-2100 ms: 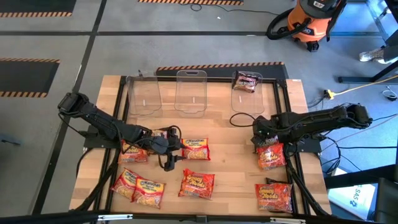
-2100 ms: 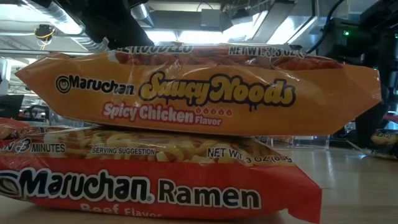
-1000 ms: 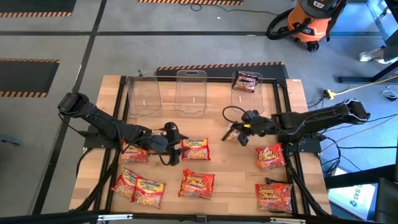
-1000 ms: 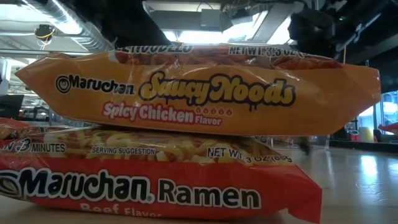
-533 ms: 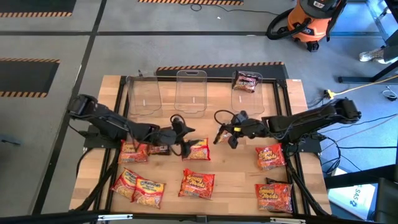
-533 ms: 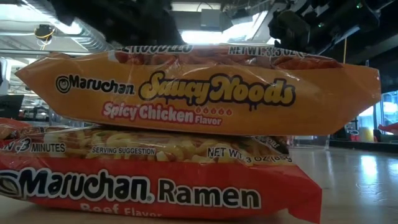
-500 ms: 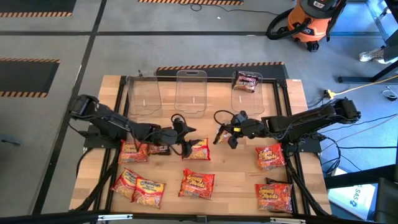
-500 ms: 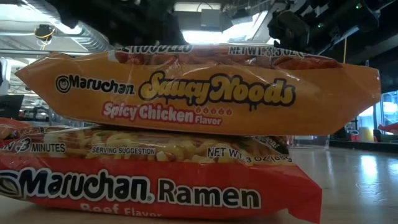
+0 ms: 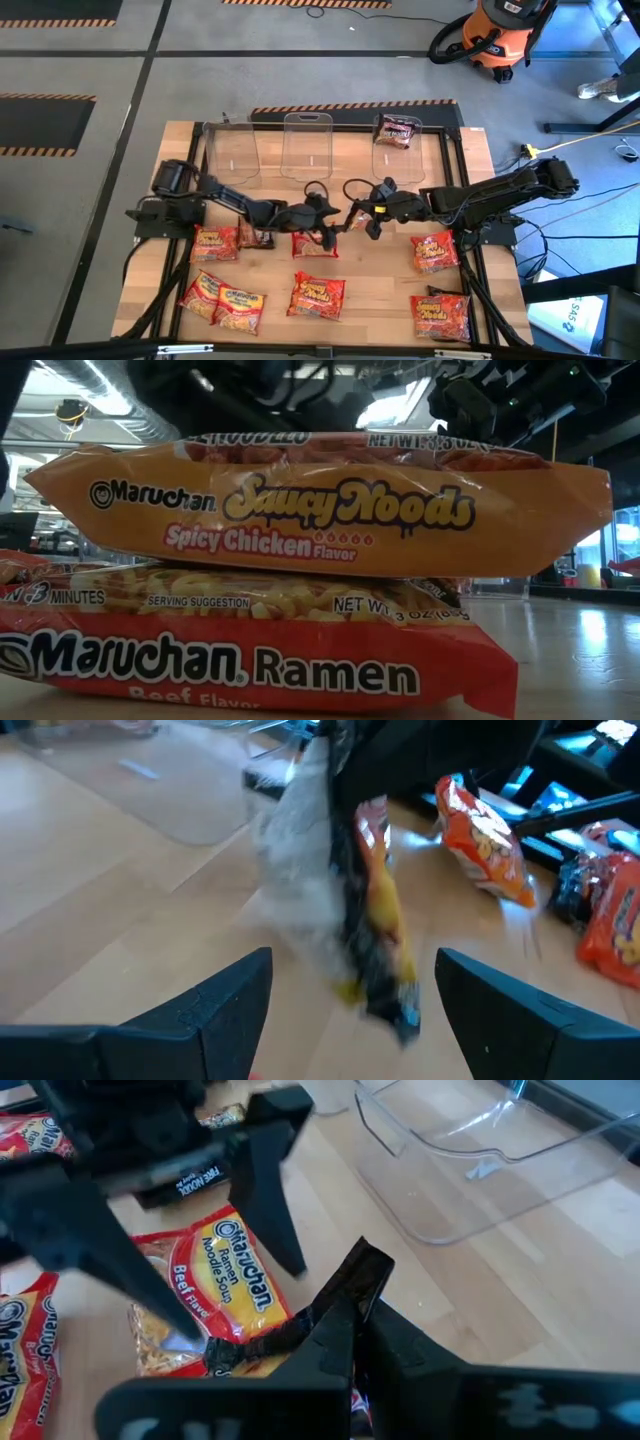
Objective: Sort Maruchan noodles
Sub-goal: Put the black noodle pack into the right transparent bin
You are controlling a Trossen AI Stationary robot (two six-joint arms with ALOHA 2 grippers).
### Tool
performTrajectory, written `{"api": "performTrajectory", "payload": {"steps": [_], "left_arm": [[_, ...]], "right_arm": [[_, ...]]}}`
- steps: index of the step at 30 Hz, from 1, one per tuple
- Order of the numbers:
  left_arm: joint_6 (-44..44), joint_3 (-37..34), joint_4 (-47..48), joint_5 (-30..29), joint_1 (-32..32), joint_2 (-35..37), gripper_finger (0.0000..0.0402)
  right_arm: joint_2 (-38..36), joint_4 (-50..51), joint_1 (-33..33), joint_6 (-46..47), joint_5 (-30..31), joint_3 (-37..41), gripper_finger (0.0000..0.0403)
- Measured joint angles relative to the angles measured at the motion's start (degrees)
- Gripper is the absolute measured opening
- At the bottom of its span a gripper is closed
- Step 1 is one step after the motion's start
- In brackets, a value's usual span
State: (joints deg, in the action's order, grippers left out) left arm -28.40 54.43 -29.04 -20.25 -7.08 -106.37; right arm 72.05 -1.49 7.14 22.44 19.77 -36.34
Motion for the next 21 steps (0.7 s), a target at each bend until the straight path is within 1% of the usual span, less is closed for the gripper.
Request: {"api": "performTrajectory", "payload": {"steps": [4,9,14,18,21], "left_arm": [[-1.4,4.2,1.3,0.7,1.2,-2.9,0.0274],[-2.4,6.9,1.5,3.3,2.5,-5.1,0.0274],[-2.6,8.0,1.7,3.3,3.5,-7.1,0.0274],[-2.5,8.4,1.3,3.1,4.7,-8.9,0.0274],[-1.2,8.4,1.2,3.8,5.4,-9.4,0.0264]], "right_arm": [[0.0,-0.8,0.0,-0.3,0.0,0.0,0.0],[0.0,-1.1,0.0,-0.8,0.0,0.0,0.0],[0.7,-2.3,0.0,-1.5,0.1,0.0,0.0],[2.8,-4.7,0.0,-1.8,-1.3,0.0,0.0],[3.9,-6.8,0.0,-2.1,-1.8,0.0,0.0]]}}
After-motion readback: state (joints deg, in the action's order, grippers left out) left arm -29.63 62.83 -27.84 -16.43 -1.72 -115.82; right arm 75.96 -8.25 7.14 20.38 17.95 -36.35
